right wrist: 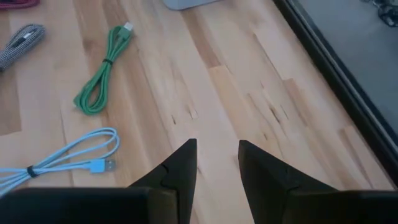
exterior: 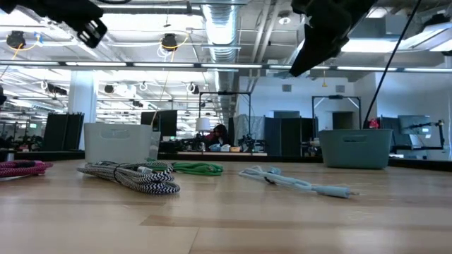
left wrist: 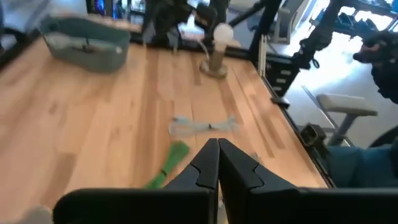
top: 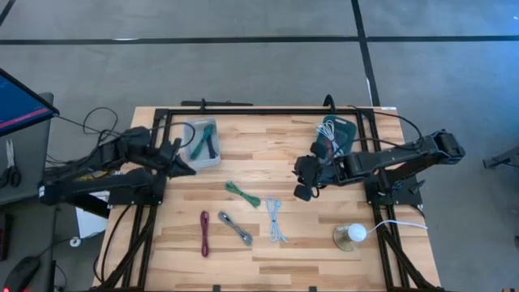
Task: Pick & Place USB Port
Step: Put the pink patterned USB cable into the gray bin
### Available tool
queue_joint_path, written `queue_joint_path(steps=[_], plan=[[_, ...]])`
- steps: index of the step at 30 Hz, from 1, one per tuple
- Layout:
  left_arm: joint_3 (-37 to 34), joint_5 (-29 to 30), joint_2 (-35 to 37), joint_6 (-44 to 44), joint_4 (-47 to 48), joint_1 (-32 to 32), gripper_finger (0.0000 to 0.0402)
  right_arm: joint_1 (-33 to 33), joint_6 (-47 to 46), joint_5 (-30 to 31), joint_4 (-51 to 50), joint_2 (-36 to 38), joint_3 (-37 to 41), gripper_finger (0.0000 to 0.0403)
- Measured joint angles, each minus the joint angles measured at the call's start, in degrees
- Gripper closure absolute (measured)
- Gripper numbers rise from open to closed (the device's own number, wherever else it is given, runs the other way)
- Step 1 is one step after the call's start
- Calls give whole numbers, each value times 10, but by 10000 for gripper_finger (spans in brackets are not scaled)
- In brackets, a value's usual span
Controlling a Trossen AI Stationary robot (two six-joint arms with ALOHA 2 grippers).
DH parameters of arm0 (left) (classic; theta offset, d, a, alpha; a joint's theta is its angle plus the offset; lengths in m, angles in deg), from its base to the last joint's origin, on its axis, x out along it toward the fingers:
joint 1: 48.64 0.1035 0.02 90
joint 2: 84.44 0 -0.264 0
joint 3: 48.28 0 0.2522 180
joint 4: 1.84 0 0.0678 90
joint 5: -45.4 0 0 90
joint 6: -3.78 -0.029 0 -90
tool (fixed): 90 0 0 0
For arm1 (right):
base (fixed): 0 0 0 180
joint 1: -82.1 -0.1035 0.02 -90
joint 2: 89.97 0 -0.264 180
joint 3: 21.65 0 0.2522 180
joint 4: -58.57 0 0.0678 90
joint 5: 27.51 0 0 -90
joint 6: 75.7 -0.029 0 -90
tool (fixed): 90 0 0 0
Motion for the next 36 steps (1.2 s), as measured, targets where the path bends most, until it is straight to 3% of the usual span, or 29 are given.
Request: queue_joint_path(steps=[7,15,20,26,31,36], plan=[[-26,104,-38,42,-8,-119,397,1,-1,17,0,0,0,292],[-95,151,-145,47,-197,-263,397,0,-16,23,-3,0,0,292],[-95,265,-198,83,-208,-353,397,0,-58,23,-40,0,0,292],[-84,390,-212,165,-189,-450,397,0,-99,23,-88,0,0,292],[-32,492,-215,277,-58,-510,397,0,-101,47,-103,0,0,292],[-7,514,-231,408,0,-532,397,0,-101,95,-134,0,0,292]])
